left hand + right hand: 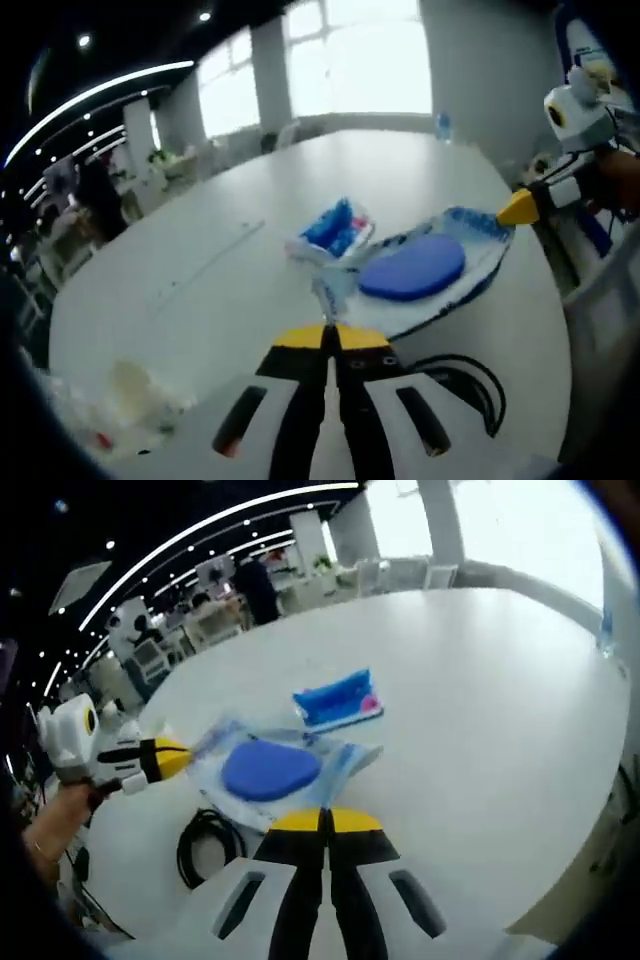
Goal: Arrange the tabletop items into an orderly group along one side of the table until the central work area is clear of visible clutter.
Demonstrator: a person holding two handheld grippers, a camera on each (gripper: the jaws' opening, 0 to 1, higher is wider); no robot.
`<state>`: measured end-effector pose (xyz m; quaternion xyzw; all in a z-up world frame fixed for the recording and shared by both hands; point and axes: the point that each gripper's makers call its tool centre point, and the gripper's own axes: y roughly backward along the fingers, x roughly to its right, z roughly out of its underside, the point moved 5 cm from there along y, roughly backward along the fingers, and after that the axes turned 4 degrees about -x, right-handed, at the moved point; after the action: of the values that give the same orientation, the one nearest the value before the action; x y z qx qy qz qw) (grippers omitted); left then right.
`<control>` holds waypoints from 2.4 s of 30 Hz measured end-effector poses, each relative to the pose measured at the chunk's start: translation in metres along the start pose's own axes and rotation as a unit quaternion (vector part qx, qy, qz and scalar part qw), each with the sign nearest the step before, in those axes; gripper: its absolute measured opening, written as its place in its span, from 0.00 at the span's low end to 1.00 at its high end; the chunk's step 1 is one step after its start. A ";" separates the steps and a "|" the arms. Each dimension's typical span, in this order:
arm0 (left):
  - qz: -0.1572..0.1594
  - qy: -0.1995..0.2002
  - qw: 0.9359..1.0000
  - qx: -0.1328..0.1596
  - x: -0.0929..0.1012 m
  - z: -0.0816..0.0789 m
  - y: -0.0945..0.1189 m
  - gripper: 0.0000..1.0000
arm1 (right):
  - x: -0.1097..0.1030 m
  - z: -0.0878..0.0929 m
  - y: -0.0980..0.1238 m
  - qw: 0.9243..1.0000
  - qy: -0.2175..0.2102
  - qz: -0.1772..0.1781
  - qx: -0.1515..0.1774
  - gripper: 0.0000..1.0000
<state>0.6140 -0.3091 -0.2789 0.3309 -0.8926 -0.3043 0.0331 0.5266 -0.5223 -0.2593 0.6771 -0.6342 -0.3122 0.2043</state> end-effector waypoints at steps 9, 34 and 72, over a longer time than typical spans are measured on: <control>-0.050 0.056 0.997 0.018 -0.016 0.008 0.028 0.00 | -0.020 -0.026 -0.018 0.998 0.055 -0.022 0.006 0.01; -0.173 0.181 0.967 0.044 -0.062 0.049 0.039 0.00 | -0.067 -0.062 -0.102 0.986 0.147 -0.071 -0.017 0.01; -0.238 0.228 0.944 0.036 -0.087 0.081 -0.009 0.00 | -0.065 -0.067 -0.188 0.978 0.196 -0.059 -0.048 0.01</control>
<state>0.6658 -0.2196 -0.3376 0.5949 -0.7671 -0.1874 0.1501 0.7099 -0.4454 -0.3268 0.7508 -0.5250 -0.2152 0.3382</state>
